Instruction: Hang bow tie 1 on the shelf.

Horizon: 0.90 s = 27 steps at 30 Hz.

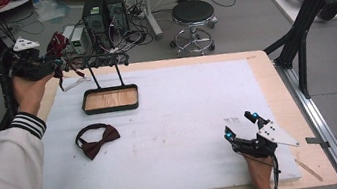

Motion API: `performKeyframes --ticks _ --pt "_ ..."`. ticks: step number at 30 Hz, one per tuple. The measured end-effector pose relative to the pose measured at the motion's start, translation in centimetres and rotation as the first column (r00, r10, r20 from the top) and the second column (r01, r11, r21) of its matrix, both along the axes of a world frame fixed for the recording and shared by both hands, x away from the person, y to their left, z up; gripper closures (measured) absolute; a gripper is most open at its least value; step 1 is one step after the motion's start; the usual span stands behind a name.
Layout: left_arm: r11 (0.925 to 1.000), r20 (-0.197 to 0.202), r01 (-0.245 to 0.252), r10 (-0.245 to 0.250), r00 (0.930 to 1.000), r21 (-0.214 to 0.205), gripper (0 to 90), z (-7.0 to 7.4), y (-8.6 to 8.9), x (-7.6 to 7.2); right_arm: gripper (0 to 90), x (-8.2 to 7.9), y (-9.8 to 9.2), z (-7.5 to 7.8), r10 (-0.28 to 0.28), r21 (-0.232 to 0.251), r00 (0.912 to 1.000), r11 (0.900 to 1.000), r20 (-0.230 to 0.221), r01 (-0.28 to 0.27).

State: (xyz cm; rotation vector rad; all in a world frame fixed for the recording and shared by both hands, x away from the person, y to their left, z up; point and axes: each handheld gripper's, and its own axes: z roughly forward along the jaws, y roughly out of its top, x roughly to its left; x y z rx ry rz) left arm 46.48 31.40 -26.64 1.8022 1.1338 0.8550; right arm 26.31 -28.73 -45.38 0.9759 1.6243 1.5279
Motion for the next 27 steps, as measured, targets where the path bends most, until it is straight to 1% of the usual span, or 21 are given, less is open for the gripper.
performKeyframes --ticks 2,6,7,9,11,12,14,16,18,20,21,23,25,27 --pt "1.0 -0.003 -0.005 0.005 1.0 0.001 74.8 -0.2 0.1 0.1 10.9 0.0 0.0 0.0 0.0 -0.001 1.0 1.0 0.0 0.0" --pt "0.9998 -0.009 -0.021 0.021 0.9997 0.0 74.7 -1.1 0.4 0.3 10.9 0.0 0.0 0.0 0.0 -0.001 1.0 1.0 0.001 0.0" --pt "0.9995 -0.012 -0.031 0.031 0.9995 -0.005 74.7 -1.4 0.4 0.3 10.9 0.0 0.0 0.0 0.0 -0.002 1.0 1.0 0.002 0.0" --pt "0.9993 -0.023 -0.038 0.038 0.999 0.001 74.7 -1.5 0.6 0.5 10.9 0.0 0.0 0.0 0.0 -0.001 1.0 1.0 0.0 0.0" --pt "0.9991 -0.022 -0.043 0.043 0.9988 0.0 74.7 -1.6 0.6 0.6 10.9 0.0 0.0 0.0 0.001 -0.002 1.0 1.0 0.003 -0.001" --pt "0.9991 -0.024 -0.043 0.043 0.9988 0.002 74.7 -1.7 0.6 0.6 10.9 0.0 0.0 0.0 0.001 -0.001 1.0 1.0 0.002 -0.001" --pt "0.9987 -0.038 -0.046 0.047 0.9982 0.023 74.7 -1.8 0.5 0.7 10.9 0.0 0.0 0.0 0.001 -0.001 1.0 1.0 0.002 -0.001" --pt "0.9977 -0.052 -0.058 0.06 0.9968 0.034 74.7 -2.1 0.5 0.9 10.9 0.0 0.0 0.0 0.001 -0.002 1.0 1.0 0.003 -0.001" --pt "0.9974 -0.062 -0.067 0.069 0.9957 0.027 74.7 -2.2 0.6 0.9 10.9 0.0 0.0 0.0 0.001 0.001 1.0 1.0 0.0 -0.001" --pt "0.9968 -0.051 -0.079 0.08 0.9955 0.012 74.7 -2.5 0.8 0.9 10.9 0.0 0.0 0.0 0.001 -0.002 1.0 1.0 0.002 -0.001" --pt "0.9965 -0.053 -0.084 0.083 0.9951 -0.001 74.7 -2.7 0.8 0.9 10.9 0.0 0.0 0.0 0.001 -0.002 1.0 1.0 0.002 -0.001" --pt "0.9962 -0.072 -0.087 0.087 0.9936 0.0 74.7 -3.4 1.1 0.8 10.9 0.0 0.0 0.0 0.001 -0.001 1.0 1.0 0.002 -0.001" --pt "0.9959 -0.078 -0.09 0.089 0.9929 -0.009 74.7 -4.0 1.3 0.7 10.9 0.0 0.0 0.0 0.001 -0.002 1.0 1.0 0.002 -0.001" --pt "0.9956 -0.087 -0.093 0.092 0.992 -0.009 74.7 -4.5 1.5 0.7 10.9 0.0 0.0 0.0 0.001 -0.001 1.0 1.0 0.003 -0.001"
